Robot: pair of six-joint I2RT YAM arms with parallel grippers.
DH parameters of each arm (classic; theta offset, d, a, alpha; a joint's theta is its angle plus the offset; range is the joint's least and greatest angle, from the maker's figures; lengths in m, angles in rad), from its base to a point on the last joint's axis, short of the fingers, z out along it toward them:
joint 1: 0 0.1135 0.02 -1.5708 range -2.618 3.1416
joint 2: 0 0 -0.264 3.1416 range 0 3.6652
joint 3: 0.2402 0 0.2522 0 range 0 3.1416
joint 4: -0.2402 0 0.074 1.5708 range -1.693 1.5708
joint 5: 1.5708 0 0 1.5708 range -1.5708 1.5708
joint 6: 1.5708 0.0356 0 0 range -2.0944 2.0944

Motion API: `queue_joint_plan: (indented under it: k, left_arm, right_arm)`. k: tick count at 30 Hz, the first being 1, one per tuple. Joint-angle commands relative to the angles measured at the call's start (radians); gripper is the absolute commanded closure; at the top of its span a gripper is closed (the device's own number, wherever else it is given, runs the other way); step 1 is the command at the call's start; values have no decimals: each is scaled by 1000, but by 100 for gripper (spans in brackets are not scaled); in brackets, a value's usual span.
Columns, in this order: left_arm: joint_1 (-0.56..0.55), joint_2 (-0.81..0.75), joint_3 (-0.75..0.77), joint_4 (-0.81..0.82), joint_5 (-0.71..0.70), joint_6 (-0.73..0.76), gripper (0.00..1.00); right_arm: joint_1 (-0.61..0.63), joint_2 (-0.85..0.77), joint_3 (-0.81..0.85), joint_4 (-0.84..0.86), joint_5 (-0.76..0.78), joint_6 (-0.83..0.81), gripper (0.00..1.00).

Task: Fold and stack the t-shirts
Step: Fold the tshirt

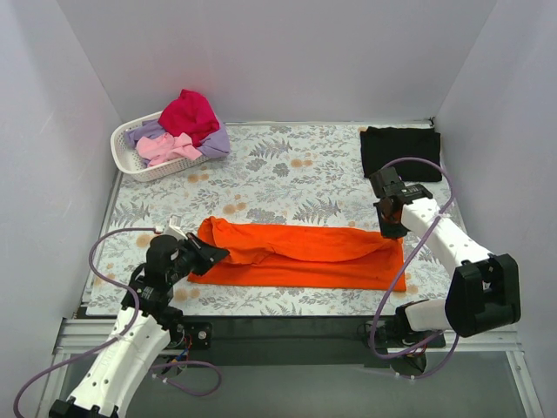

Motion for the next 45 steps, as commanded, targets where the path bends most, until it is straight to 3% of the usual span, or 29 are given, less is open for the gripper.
queue_joint_plan:
  k: [1,4,5,6,7,8,10,11,14,18,22,29,33,45]
  left_arm:
    - [2,34,36,-35,54,10,100]
    - [2,45,54,-62,65,14,77]
    - [2,46,71,-73,54,16,61]
    - [2,45,74,-82,48,14,30]
    - [2,40,80,-95,40,13,15]
    - [2,38,87,-101,29,10,7]
    - [2,34,117,-115,-24,22,7]
    - [0,34,132,-119,-56,28,7]
    - [0,48,169,-55,-139,57,6]
    - [0,182,148,176,-77,59,5]
    - [-6,443,131,453,44,59,7]
    - [-83,611,176,549,-34,128,7]
    - [-86,734,159,572,5,131,7]
    - [-86,1027,168,657,-135,191,5]
  right_arm:
    - [41,25,63,-61,22,6,99]
    - [71,57,94,-101,35,27,97]
    - [77,71,114,-113,37,32,84]
    - [83,77,126,-125,38,43,80]
    - [98,85,137,-142,51,52,78]
    - [107,95,152,-177,87,64,67]
    - [135,103,196,-217,121,99,57]
    - [144,106,212,-252,161,110,40]
    - [158,108,263,-244,210,129,27]
    - [158,112,234,-36,140,40,26]
    - [148,115,145,188,2,26,29]
    - [118,43,-77,426,-199,90,30]
    - [66,46,-174,526,-282,113,30]
    - [-27,235,-188,687,-345,121,30]
